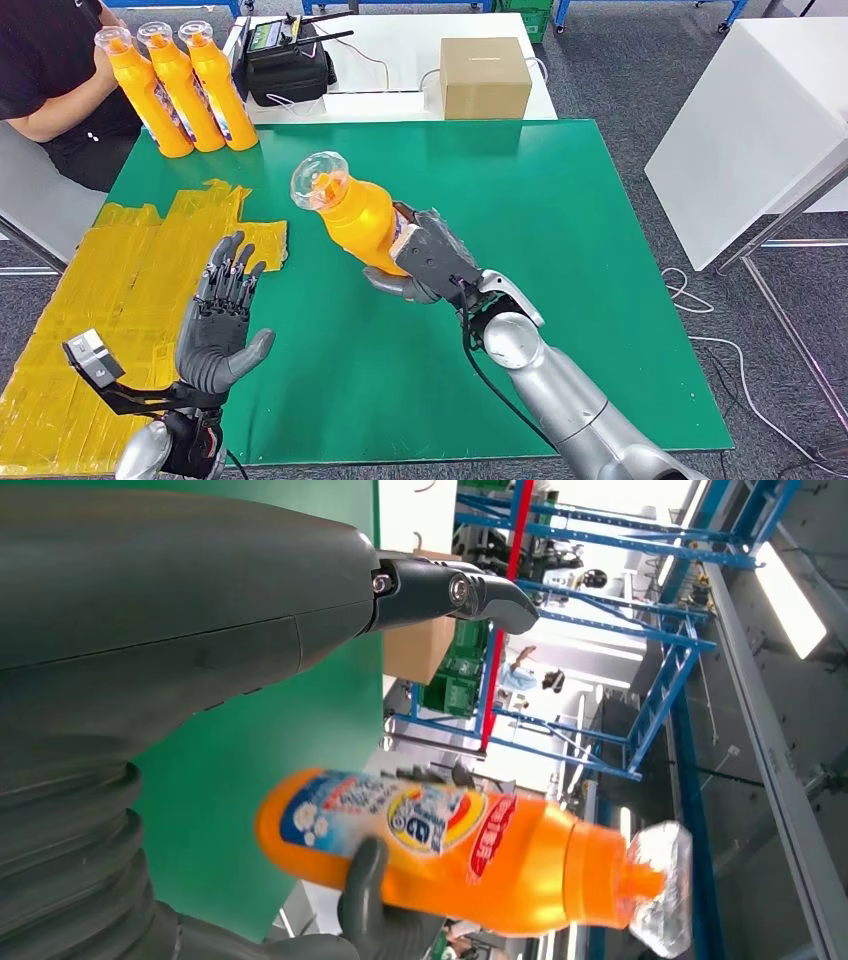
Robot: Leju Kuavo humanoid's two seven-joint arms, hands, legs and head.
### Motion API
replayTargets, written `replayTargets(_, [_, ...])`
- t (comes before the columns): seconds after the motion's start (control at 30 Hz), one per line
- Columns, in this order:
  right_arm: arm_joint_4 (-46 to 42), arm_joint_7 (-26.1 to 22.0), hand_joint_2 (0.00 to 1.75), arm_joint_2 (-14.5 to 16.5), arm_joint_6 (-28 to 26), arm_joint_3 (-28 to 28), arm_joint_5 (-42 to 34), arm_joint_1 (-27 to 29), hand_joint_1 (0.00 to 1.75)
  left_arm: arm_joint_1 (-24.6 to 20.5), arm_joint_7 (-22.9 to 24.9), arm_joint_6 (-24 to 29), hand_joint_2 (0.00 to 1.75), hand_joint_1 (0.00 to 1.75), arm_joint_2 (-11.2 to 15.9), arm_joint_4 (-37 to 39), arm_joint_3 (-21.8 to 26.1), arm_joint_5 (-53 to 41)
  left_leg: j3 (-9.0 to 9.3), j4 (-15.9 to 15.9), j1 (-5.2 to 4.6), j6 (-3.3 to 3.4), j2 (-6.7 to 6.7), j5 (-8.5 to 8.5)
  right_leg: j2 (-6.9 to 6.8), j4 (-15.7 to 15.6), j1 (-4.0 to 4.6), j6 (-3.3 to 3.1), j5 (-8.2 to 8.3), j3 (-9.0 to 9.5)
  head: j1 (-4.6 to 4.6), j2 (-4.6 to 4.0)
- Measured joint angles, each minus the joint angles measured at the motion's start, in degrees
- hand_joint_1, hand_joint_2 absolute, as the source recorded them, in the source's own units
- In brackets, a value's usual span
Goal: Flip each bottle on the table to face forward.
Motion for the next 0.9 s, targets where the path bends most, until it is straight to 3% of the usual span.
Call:
replayTargets(0.47, [7.6, 1.9, 1.75, 5.9, 0.5, 6.9, 0.1, -3.9, 1.75, -1.6, -0.5, 1.2, 1.75, 0.0, 0.0, 0.9, -0.3, 1.1, -0.03, 0.0, 0.0, 0.0, 0.02, 0.0, 0.0, 0.0, -0.03, 0.0, 0.0, -0.03, 0.02, 0.0])
replayTargets(0.9, [9.6, 3.2, 1.75, 7.6, 5.2, 13.7, 0.9, -6.2, 1.75, -1.4, -1.4, -0.1, 1.75, 0.0, 0.2, 1.1, 3.7, 4.0, -0.05, 0.0, 0.0, 0.0, 0.03, 0.0, 0.0, 0.0, 0.0, 0.0, 0.0, -0.03, 0.02, 0.0])
